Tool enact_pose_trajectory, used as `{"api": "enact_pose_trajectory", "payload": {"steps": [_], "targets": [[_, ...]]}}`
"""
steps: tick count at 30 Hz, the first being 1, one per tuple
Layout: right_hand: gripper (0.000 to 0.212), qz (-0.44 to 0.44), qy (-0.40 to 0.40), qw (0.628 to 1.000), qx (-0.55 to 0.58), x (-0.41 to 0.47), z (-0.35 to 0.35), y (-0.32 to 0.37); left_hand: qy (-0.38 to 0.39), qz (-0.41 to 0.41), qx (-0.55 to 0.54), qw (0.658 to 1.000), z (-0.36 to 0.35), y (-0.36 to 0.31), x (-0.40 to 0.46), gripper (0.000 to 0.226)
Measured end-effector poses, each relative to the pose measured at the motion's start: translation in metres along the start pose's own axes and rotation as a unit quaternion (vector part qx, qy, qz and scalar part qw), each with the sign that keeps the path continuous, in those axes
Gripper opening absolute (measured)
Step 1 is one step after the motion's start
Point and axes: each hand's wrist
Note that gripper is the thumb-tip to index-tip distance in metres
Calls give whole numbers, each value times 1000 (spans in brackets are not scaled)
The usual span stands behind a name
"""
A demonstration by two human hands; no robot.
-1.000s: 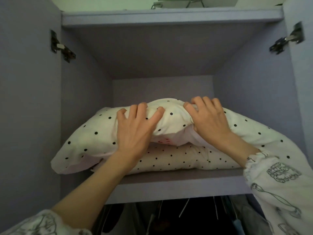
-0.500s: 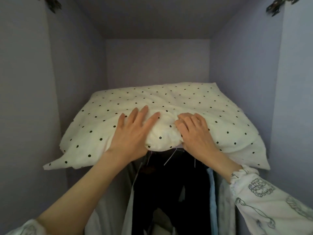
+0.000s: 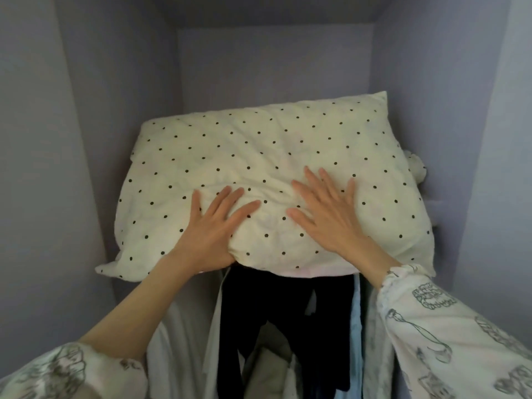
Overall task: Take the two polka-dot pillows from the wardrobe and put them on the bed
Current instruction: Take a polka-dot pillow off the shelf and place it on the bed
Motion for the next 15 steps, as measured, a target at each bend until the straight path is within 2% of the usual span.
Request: {"api": "enact_pose_trajectory", "payload": {"steps": [3,6,10,15], "targets": [[70,-101,-10,995,-22,35,-18,-3,52,-53,-33,997,-3,18,11,100],[71,-93,-45,993,-56,40,-38,-3,73,-2,-118,990,-4,38,33,87],[71,-76,-99,987,-98,28,-61,-6,-38,2,-43,998,-12,57,71,66],[67,-64,-137,983,-105,31,-70,-12,-156,8,-7,988,-20,52,135,57]]}}
Point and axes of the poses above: each hand's wrist, its own x-axis towards the middle knuckle, its own z-axis out of the back of the hand, y = z × x, and after that the axes turned 9 degrees about -y, right-handed
